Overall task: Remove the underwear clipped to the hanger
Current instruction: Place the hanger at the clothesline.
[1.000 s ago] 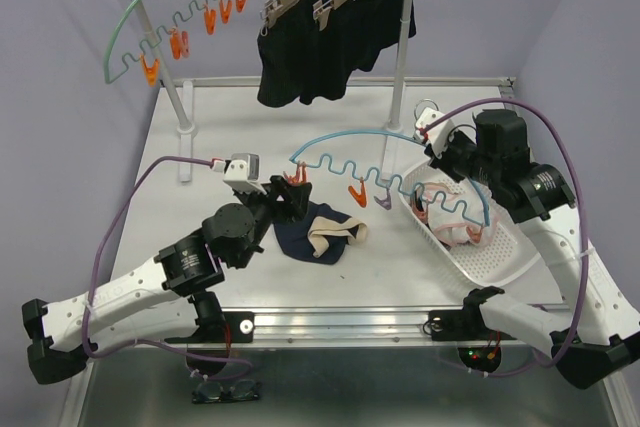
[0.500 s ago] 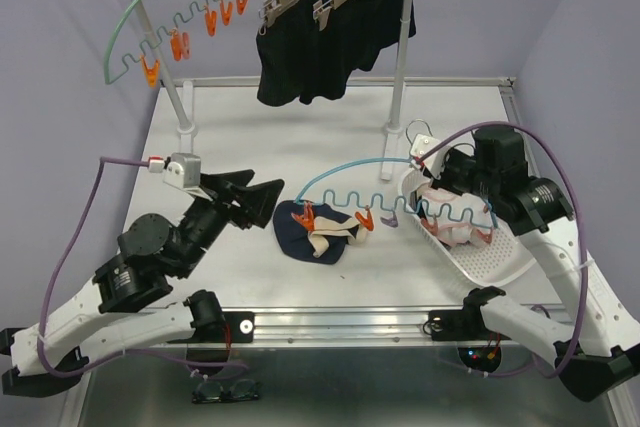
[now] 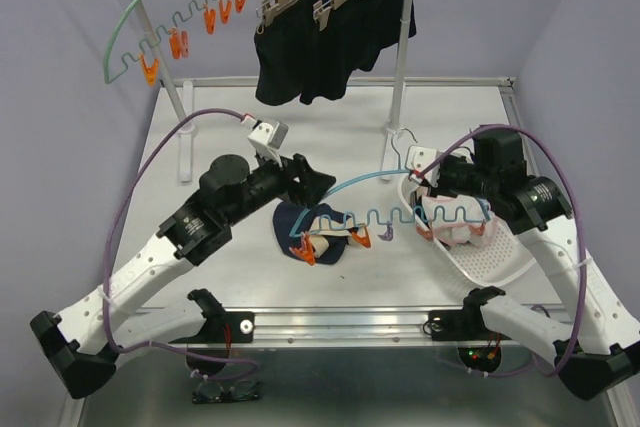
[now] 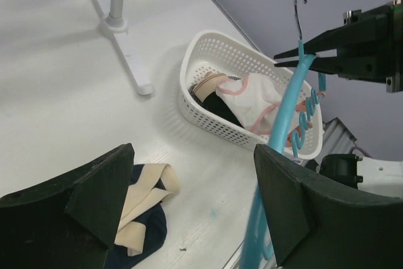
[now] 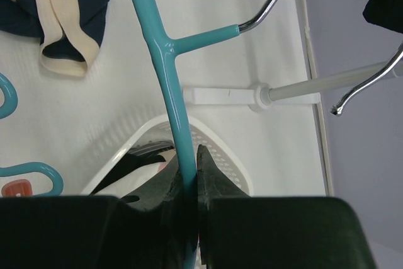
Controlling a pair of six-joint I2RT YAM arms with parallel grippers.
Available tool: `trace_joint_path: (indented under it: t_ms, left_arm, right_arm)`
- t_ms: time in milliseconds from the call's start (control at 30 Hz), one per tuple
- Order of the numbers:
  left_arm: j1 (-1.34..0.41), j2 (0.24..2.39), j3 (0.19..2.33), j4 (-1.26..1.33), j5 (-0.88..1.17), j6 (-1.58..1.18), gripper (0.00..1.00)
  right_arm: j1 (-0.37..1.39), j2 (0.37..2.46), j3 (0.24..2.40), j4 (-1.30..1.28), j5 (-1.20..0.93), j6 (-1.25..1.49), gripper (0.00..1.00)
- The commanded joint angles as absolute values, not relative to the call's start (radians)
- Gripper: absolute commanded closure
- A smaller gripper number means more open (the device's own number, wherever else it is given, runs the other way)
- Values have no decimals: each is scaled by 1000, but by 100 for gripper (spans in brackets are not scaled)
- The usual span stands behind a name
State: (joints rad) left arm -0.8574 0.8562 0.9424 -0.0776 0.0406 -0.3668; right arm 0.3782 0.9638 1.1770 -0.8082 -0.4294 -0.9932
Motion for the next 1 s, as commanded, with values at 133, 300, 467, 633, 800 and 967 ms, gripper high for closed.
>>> trace_joint_path:
  t_ms: [133, 300, 467, 633, 800, 967]
  left_arm:
    - [-718, 917, 986, 126, 549, -439, 12]
    - [-718, 905, 963, 98, 575, -443, 12]
    - [-718, 884, 937, 40, 581, -437, 14]
    - [-718, 876, 920, 28, 603, -442, 21]
    - [-718, 876, 910, 26, 617, -445, 27]
    - [-719, 888, 905, 32, 647, -451, 42]
  right_arm:
    - [370, 922, 1177, -778, -419, -992, 95]
    - [371, 914, 1177, -769, -370, -988, 95]
    - [370, 905, 1184, -756, -347, -976, 95]
    - [370, 910, 1200, -742, -345, -953, 95]
    - [370, 907, 1206, -736, -360, -939, 95]
    - [370, 905, 1206, -729, -360, -931, 95]
